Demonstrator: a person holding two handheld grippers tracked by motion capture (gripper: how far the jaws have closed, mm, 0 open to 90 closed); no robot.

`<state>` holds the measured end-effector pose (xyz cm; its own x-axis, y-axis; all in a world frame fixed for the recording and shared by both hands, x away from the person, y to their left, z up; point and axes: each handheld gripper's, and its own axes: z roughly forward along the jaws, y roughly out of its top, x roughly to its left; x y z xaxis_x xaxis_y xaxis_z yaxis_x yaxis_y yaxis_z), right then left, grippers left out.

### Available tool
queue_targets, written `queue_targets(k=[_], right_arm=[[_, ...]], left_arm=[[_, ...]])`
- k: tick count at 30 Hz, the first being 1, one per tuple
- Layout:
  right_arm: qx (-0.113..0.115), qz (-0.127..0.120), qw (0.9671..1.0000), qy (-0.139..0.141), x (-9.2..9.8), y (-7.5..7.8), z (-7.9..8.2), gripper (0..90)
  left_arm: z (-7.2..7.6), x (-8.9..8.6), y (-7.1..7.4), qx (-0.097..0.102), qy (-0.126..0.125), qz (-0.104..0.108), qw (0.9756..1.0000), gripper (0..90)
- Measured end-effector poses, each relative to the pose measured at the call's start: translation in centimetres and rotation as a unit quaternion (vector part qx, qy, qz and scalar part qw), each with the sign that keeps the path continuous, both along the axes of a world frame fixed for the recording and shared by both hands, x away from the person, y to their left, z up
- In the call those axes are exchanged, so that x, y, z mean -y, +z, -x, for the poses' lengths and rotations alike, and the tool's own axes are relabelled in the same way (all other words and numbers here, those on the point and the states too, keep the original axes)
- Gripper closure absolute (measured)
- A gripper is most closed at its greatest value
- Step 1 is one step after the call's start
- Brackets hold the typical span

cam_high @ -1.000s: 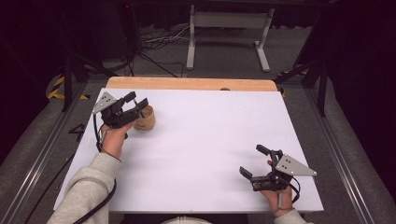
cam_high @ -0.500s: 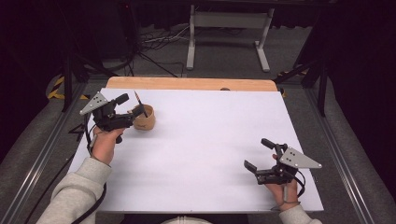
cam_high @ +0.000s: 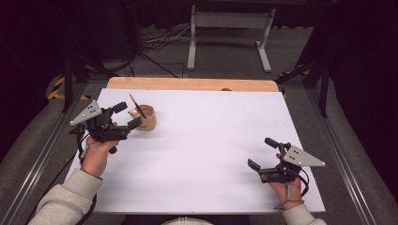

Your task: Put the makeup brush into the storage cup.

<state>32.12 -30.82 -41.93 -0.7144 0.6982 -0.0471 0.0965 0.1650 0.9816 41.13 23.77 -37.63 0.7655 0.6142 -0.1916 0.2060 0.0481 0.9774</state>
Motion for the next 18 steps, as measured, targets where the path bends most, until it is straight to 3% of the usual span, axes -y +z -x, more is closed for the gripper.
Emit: queue_targets(k=[18], right_arm=[[0.004,-0.001,0.9999,0.012,0.5,-0.4,-0.2,0.0]], left_arm=[[3.5,-1.2,-1.0,-0.008,-0.036,-0.01,0.9993,2.9]])
